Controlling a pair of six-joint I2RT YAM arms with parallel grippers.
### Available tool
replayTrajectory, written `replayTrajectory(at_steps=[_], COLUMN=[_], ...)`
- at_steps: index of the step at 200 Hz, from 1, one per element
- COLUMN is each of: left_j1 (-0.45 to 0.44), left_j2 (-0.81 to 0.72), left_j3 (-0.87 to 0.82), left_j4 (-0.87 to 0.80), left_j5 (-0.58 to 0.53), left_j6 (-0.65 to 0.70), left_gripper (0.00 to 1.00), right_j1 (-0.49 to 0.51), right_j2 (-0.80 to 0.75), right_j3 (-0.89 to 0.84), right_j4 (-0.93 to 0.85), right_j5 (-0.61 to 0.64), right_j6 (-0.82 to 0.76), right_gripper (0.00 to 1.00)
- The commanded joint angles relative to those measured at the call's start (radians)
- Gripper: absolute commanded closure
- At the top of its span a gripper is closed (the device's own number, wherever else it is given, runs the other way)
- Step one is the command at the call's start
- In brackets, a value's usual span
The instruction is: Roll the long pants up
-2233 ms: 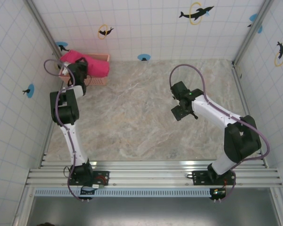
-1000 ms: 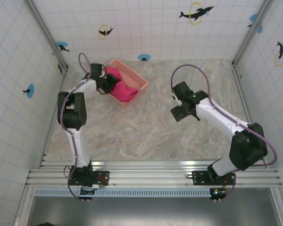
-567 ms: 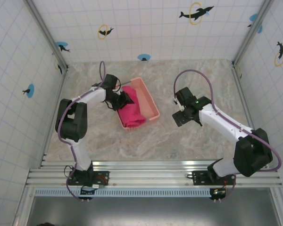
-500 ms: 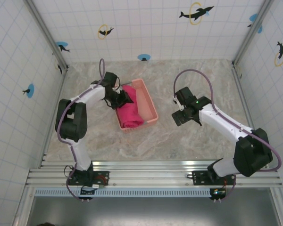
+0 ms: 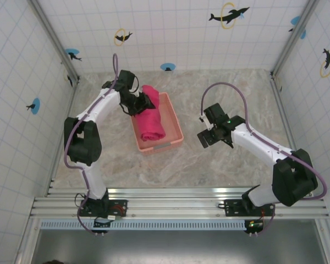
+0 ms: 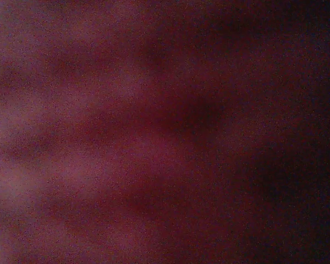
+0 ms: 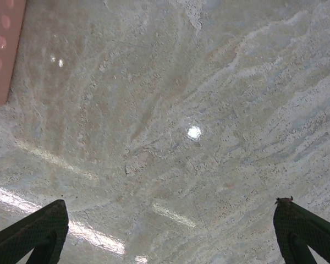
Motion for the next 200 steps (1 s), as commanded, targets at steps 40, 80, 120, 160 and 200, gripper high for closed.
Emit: replayTrajectory(at_steps=[40,80,120,160,200], left_j1=[0.015,0.015,0.006,-0.033,-0.041], left_j2=[0.118,0.148,0.157,0.198,0.219], left_j3=[0.092,0.074,0.016,0.063,0.049], left_j4=[-0.03,-0.077,-0.119,-0.355,-0.47], left_j5=[-0.064,-0.185,-0.306,-0.535,-0.63], left_j6=[0.029,0.043,0.039,0.06,0.039], left_gripper=[1.0,1.0,1.0,1.0,1.0], right_j1=[0.004,-0.01,-0.014,-0.022,-0.024], right_j2=[-0.068,-0.107,-0.119,-0.161,-0.197], right_j3=[0.01,0.005,0.012,0.022,0.002], right_j4=[-0.018,-0.048,-0.067,-0.078,-0.092], right_j5=[-0.025,-0.023,-0.032,-0.028,-0.032], right_j6=[-0.03,-0.039,-0.043,-0.047,-0.053], right_gripper=[0.01,0.01,0.01,0.01,0.01])
